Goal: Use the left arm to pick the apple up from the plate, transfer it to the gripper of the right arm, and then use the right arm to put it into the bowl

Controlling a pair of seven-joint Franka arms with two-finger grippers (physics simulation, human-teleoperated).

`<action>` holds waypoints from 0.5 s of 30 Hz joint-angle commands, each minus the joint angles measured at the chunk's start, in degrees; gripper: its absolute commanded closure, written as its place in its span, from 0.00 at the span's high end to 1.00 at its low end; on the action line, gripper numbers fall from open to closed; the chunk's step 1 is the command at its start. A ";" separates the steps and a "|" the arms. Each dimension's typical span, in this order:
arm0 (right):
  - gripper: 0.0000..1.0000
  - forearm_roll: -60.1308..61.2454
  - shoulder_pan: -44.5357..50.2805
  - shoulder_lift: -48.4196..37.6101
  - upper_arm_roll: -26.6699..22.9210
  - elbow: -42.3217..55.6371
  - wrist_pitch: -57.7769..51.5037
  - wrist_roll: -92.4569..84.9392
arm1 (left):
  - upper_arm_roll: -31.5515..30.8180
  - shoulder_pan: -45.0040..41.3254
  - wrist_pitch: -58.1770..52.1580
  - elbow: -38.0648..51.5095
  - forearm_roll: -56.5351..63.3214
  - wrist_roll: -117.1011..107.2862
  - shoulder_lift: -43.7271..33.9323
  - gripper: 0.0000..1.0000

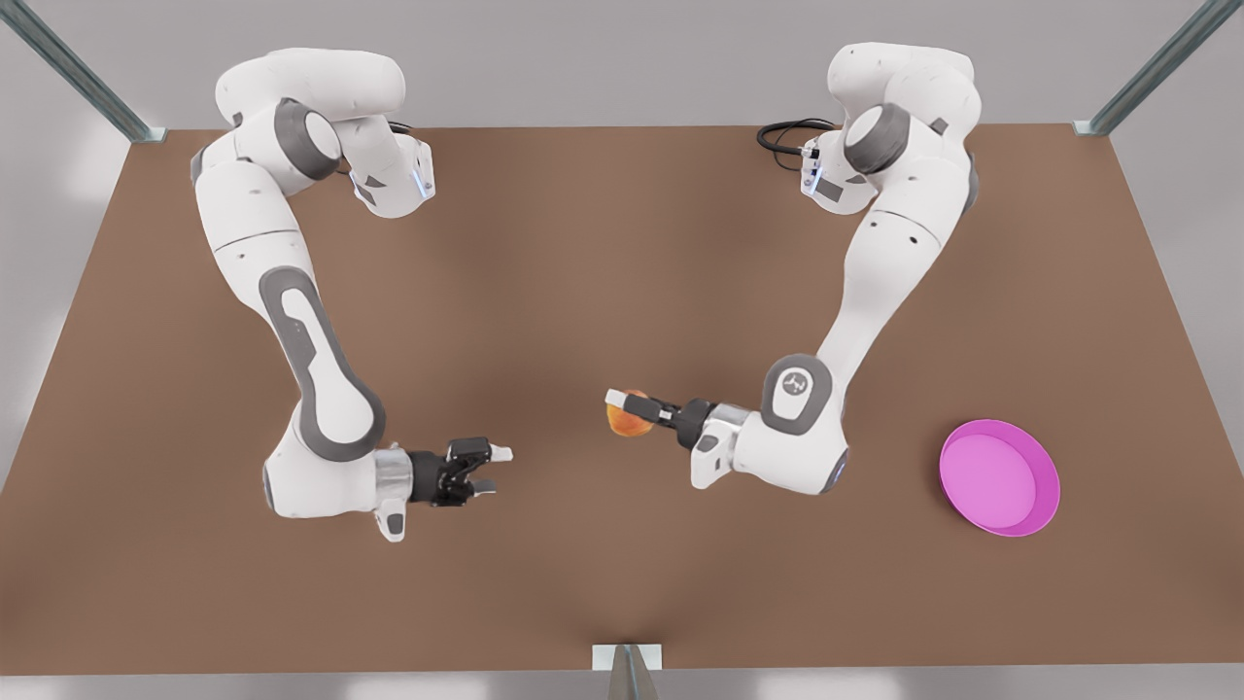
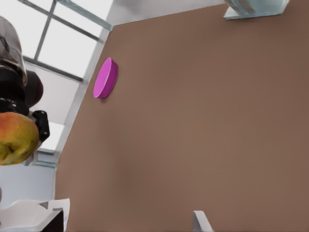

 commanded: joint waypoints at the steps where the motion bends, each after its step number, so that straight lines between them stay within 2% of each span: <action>1: 1.00 3.18 -0.82 0.47 2.35 -0.05 9.79 -57.25 | -0.17 0.00 1.44 0.19 -2.43 -13.39 0.53 0.78; 7: 1.00 7.92 -2.22 1.61 6.22 -0.14 9.88 -75.35 | -0.26 0.00 3.90 0.19 -2.43 -9.45 1.50 0.79; 10: 1.00 8.54 -4.86 5.22 12.81 0.13 9.88 -80.19 | -0.35 -0.09 6.01 0.19 -3.75 -3.72 1.76 0.79; 15: 1.00 15.39 -6.27 6.45 15.36 -2.77 9.79 -88.63 | -0.61 -0.36 8.12 0.19 -3.75 2.16 1.76 0.79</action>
